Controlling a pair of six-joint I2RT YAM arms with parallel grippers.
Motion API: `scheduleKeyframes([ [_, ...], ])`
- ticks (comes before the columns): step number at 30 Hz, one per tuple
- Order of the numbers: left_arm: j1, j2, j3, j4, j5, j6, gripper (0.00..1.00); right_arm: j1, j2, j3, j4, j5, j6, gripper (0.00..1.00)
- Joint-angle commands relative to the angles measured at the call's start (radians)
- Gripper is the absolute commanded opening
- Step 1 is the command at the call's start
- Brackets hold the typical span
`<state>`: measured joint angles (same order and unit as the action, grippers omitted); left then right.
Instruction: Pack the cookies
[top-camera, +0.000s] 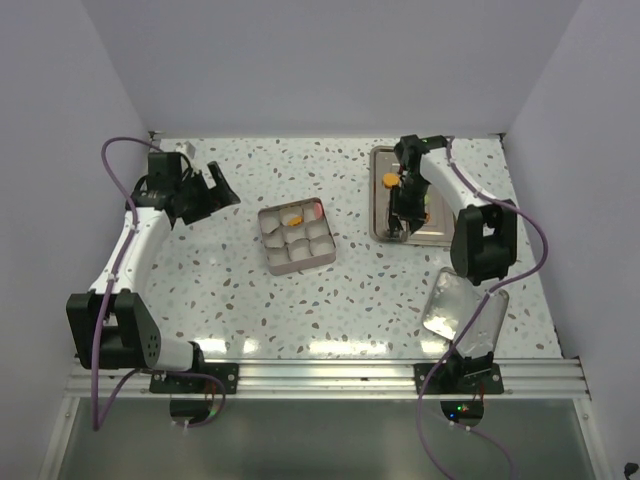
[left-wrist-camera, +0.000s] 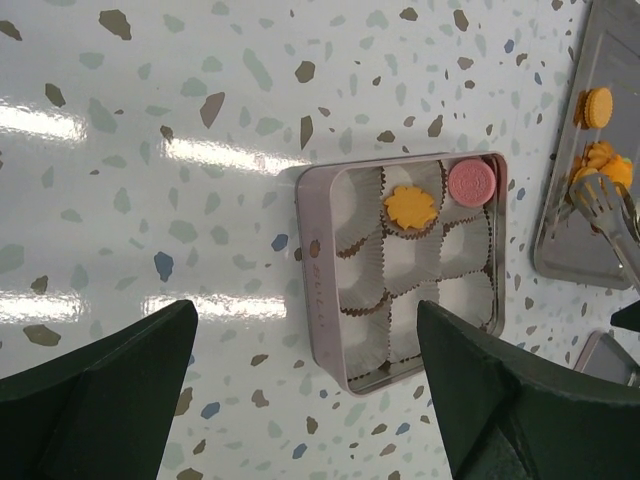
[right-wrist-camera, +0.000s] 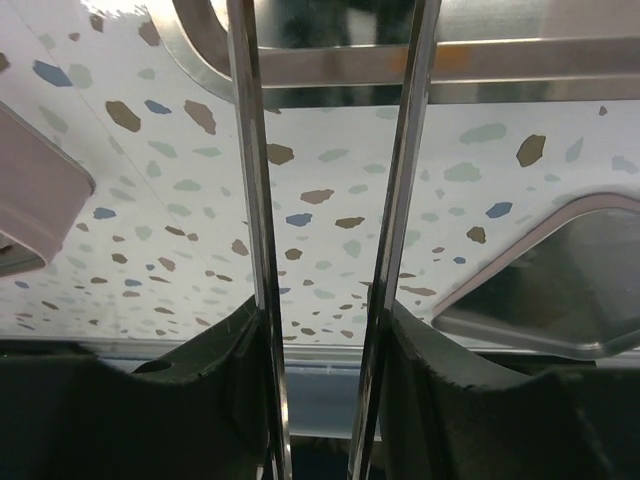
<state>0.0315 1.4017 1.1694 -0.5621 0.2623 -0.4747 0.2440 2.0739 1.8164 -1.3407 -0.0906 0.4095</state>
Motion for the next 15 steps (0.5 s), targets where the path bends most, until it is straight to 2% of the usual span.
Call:
scheduleKeyframes([
  [1, 0.002, -0.035, -0.011, 0.059, 0.031, -0.010, 0.97, 0.003, -0.075, 0.098, -0.074, 0.020, 0.023, 0.30],
  [9, 0.002, -0.021, -0.007, 0.082, 0.061, -0.030, 0.96, 0.040, -0.188, 0.141, -0.098, -0.070, 0.048, 0.28],
  [15, 0.002, -0.010, -0.004, 0.085, 0.083, -0.030, 0.96, 0.219, -0.247, 0.126, -0.040, -0.162, 0.110, 0.28],
])
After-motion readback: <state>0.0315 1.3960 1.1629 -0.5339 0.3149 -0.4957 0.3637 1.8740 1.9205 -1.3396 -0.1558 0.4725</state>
